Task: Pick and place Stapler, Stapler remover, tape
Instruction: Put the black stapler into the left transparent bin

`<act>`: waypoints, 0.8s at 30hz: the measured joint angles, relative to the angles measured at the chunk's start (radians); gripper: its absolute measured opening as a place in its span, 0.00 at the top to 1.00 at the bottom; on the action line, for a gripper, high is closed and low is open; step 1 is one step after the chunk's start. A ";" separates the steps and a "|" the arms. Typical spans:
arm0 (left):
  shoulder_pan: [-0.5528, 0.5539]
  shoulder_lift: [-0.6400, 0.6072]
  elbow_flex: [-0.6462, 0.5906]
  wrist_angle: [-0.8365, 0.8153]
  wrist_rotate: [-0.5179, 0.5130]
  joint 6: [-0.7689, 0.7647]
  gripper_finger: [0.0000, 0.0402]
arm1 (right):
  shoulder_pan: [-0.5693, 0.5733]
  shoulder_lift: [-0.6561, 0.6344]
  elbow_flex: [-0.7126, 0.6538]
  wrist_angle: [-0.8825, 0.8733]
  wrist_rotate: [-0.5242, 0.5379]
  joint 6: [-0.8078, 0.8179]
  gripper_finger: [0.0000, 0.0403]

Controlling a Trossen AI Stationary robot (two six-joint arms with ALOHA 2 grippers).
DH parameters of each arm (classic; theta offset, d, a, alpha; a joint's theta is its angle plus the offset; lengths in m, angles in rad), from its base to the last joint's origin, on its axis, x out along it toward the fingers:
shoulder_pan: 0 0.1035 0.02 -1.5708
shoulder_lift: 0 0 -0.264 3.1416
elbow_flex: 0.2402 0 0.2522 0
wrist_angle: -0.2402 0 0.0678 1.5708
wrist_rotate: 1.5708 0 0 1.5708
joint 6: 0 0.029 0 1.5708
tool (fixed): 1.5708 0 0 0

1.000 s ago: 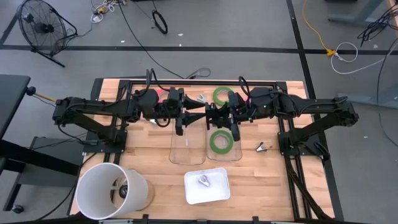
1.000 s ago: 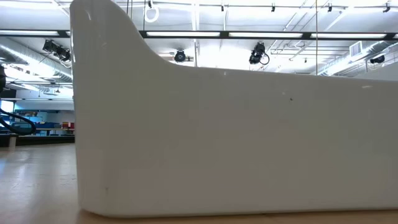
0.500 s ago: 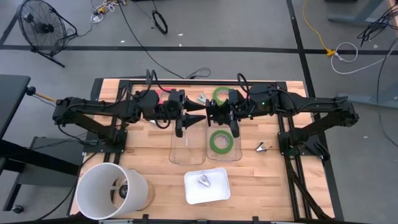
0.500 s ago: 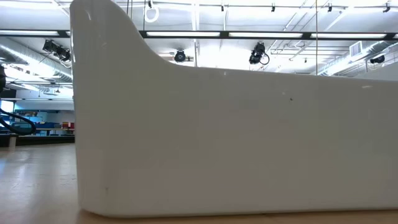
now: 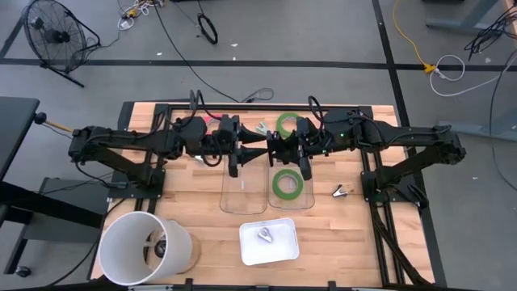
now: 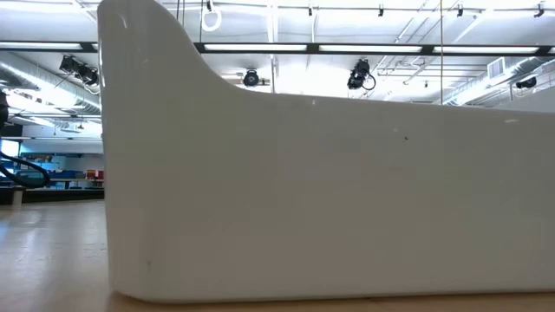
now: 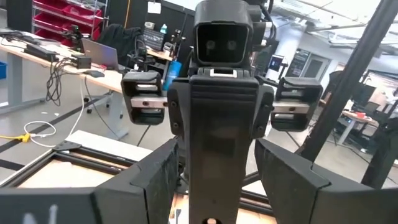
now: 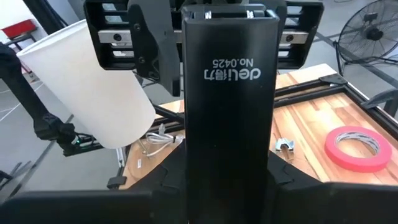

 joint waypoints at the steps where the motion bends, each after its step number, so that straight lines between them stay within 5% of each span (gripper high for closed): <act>1: 0.000 0.000 0.000 0.000 0.000 0.001 0.46 | 0.000 0.004 0.000 0.002 0.000 0.000 0.74; 10: 0.011 0.000 0.000 0.001 -0.023 0.000 0.47 | 0.000 0.068 0.000 0.033 -0.028 0.004 0.74; 15: 0.020 -0.001 0.002 0.001 0.001 0.004 0.63 | -0.002 0.070 0.000 0.045 -0.036 0.007 0.74; 24: 0.023 -0.001 0.002 0.001 0.026 0.024 0.63 | -0.005 0.067 0.000 0.045 -0.037 0.001 0.74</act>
